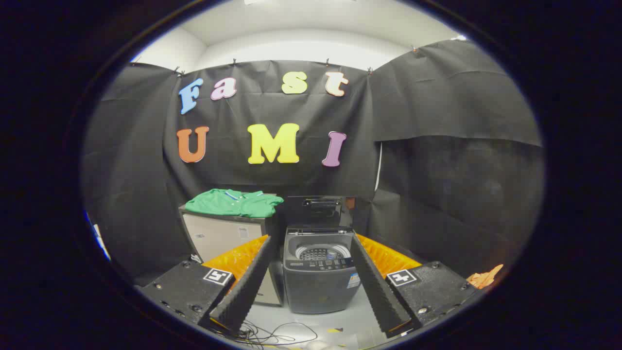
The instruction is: Put the clothes into the washing machine and then close the washing machine lid.
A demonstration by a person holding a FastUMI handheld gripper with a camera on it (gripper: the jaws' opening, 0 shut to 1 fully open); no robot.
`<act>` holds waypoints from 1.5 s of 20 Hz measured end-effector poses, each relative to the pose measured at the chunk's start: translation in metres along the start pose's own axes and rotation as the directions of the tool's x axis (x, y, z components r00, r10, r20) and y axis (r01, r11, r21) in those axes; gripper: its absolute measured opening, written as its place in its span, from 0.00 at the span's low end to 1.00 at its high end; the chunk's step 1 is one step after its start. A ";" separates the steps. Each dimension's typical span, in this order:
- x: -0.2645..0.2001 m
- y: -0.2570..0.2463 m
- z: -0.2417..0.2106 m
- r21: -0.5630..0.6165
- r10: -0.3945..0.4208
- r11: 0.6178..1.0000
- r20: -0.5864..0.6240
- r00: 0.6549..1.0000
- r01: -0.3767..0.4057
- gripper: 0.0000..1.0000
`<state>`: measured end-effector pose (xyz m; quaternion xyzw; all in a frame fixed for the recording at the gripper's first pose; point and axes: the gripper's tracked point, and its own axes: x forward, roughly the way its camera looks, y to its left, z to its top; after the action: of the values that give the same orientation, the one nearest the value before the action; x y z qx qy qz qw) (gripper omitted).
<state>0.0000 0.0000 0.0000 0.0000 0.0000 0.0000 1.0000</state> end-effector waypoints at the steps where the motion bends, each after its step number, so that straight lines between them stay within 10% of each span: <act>1: 0.001 0.000 0.001 0.000 0.000 1.000 0.001 1.000 0.000 1.00; 19: 0.013 -0.001 0.007 0.021 -0.011 1.000 0.008 1.000 0.011 1.00; 30: 0.109 0.035 0.069 0.026 0.048 0.998 0.036 0.998 -0.049 1.00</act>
<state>0.1093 0.0348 0.0694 0.0134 -0.0179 0.0242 0.9995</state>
